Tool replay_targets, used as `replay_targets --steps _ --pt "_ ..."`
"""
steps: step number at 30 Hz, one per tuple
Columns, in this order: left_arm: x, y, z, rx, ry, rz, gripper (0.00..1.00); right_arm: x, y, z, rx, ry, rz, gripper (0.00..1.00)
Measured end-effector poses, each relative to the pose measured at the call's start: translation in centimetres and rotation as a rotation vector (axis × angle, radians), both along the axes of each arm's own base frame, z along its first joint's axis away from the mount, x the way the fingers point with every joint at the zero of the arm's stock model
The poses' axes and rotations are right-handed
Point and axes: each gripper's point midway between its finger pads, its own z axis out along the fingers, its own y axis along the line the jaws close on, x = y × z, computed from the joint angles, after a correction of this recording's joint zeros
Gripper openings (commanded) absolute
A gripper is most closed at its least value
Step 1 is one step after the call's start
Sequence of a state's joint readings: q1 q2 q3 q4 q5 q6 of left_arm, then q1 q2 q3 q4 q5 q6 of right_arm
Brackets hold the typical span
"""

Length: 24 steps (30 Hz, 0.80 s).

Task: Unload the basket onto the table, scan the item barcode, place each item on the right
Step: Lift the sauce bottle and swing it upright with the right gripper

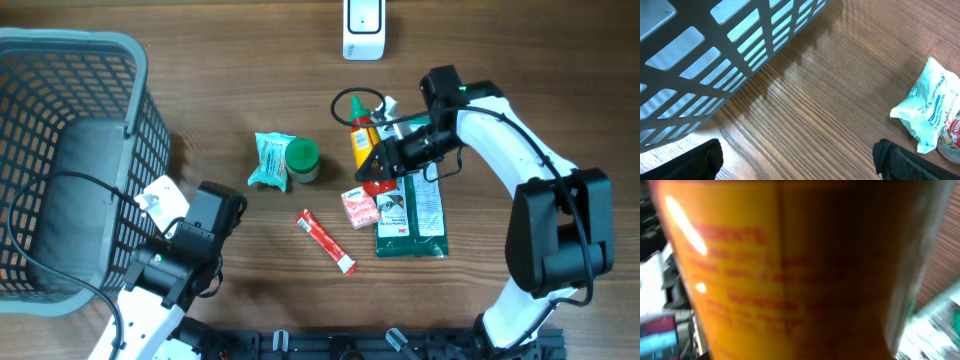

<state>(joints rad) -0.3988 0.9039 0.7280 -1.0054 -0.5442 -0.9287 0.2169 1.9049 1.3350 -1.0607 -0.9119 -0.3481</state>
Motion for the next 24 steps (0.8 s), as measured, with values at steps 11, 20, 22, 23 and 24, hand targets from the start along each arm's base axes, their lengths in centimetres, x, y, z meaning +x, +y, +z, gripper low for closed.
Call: replay_targets --steps 11,20,22,23,24 --pt "0.0 0.0 0.0 0.0 0.0 0.0 1.0 0.5 2.4 3.7 0.306 -0.175 0.095 0.49" --pt "0.0 0.0 0.0 0.0 0.0 0.0 1.0 0.2 2.9 5.6 0.39 -0.158 0.084 0.5" --pt "0.0 0.0 0.0 0.0 0.0 0.0 1.0 -0.4 2.8 7.7 0.414 -0.19 0.088 0.5" --pt "0.0 0.0 0.0 0.0 0.0 0.0 1.0 -1.0 2.7 8.9 0.417 -0.206 0.091 0.51" --pt "0.0 0.0 0.0 0.0 0.0 0.0 1.0 -1.9 2.5 10.9 0.421 -0.245 0.099 0.51"
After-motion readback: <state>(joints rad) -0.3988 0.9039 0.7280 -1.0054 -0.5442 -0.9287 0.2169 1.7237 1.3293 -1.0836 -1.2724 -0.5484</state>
